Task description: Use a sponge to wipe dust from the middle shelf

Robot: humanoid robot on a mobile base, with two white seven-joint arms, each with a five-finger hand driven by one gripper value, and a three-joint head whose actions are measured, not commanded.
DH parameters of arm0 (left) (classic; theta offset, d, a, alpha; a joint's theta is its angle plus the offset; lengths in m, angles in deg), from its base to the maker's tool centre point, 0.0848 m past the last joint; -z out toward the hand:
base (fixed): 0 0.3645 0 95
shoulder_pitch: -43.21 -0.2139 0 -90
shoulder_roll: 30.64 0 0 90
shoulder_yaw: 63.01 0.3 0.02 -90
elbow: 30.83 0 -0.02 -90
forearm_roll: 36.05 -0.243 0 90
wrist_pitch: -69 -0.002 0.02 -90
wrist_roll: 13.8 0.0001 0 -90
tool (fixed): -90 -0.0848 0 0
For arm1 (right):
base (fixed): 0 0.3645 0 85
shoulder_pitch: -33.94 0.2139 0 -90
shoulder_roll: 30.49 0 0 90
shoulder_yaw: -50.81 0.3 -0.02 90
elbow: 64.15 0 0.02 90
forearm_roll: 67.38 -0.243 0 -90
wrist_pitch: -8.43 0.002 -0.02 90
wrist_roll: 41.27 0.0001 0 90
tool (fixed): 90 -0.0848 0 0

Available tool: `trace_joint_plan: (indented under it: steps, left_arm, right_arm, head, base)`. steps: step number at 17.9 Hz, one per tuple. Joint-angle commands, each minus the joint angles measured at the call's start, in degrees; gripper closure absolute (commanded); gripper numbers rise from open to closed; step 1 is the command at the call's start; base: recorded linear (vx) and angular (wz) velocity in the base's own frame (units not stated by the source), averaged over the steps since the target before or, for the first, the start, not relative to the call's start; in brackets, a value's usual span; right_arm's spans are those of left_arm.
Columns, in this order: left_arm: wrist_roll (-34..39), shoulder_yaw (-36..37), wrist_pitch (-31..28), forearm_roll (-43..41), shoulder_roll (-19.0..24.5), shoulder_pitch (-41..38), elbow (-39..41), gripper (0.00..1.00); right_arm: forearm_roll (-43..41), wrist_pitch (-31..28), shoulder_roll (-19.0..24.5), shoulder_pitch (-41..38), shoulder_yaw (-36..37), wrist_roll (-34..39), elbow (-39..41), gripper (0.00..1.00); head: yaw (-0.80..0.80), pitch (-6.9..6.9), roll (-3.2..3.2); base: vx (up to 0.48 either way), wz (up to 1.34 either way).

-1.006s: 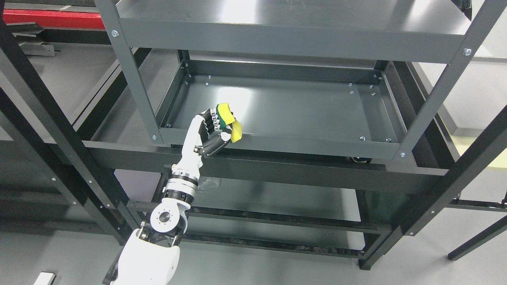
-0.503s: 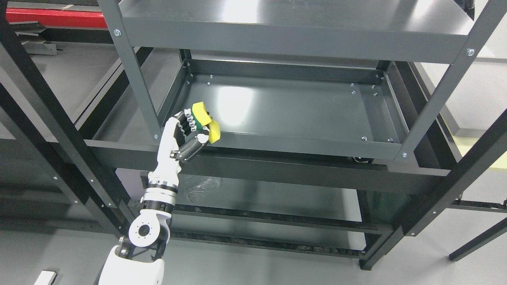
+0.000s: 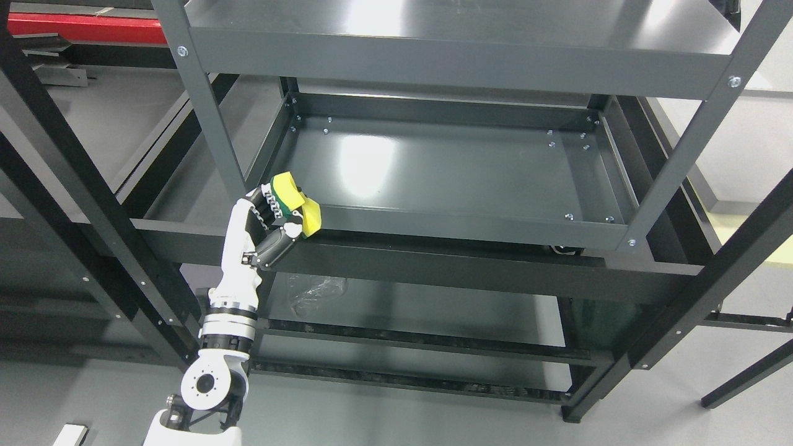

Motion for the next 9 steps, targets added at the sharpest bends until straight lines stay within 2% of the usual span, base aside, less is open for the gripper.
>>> trace_joint_plan:
  steps: [1,9]
  left_arm:
    - [-0.04,1.19,0.28,1.35,0.94,-0.97,2.33,1.00]
    - [-0.04,2.25,0.72,1.96,0.94,-1.23,2.16,1.00]
  right_arm:
    - [0.00,-4.12,-1.00,-0.01,0.00,-0.08,1.00,0.00]
    - [0.00,-4.12,-1.00,-0.01,0.00,-0.08,1.00,0.00]
  head:
    - [0.00,0.00,0.00]
    - [0.00,0.00,0.00]
  base:
    - [0.000,0.00]
    - [0.000,0.00]
